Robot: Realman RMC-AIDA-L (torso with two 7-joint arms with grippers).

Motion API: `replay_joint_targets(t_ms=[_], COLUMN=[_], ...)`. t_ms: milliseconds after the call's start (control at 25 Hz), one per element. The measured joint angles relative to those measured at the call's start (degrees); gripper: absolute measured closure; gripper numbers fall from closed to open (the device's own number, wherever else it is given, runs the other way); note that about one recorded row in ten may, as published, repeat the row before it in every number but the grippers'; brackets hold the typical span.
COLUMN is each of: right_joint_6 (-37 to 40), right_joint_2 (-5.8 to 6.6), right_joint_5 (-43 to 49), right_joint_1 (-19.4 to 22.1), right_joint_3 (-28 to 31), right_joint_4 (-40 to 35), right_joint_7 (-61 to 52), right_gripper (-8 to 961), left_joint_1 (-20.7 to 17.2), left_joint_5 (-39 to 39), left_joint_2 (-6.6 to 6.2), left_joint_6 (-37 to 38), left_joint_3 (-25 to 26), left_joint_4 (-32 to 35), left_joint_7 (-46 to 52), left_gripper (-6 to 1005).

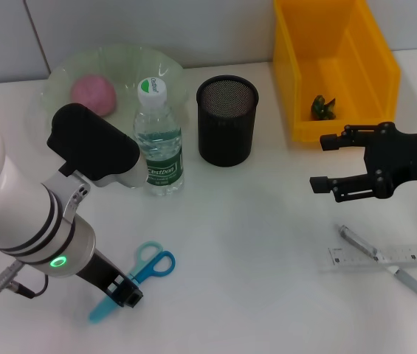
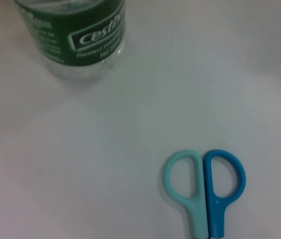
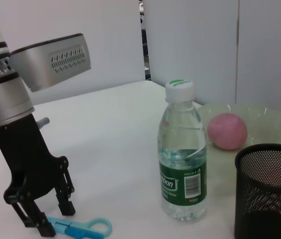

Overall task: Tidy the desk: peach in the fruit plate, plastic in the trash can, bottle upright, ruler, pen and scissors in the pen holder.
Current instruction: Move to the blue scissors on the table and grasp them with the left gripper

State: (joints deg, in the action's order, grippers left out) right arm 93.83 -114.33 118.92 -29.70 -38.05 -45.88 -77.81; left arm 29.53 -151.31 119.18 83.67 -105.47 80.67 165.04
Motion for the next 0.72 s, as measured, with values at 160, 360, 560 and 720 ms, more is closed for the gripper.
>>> replay_joint_targets(t_ms=[160,360,560,720], right_joint_6=[0.06,0.08,0.19,0.22], right_joint_2=[-0.02,-0.02,-0.02,-0.02], right_joint_5=[0.0,0.0,0.0,-0.01], right_joint_1=[-0.14,-0.18,-0.27,-0.27], right_joint_3=[0.0,0.0,0.0,0.0], right_joint_4=[0.0,0.0,0.0,0.0], right_joint_7=[-0.06,-0.06,-0.06,-0.06], right_gripper=[150,150,150,150], left_joint_1=[0.0,0.02,0.07,0.44], left_joint_5=[-0.04,-0.1,-0.13,-0.13], left_joint_2=[0.0,0.0,0.0,0.0], left_joint_6=[0.0,-0.11,0.0,0.01], left_joint_3=[-0.29,-0.53,-0.53,-0.51], left_joint_4=[-0.05,-0.32,-0.4,-0.51], left_joint_7=[0.01,0.02,0.03,0.02], left_gripper=[539,609,608,622])
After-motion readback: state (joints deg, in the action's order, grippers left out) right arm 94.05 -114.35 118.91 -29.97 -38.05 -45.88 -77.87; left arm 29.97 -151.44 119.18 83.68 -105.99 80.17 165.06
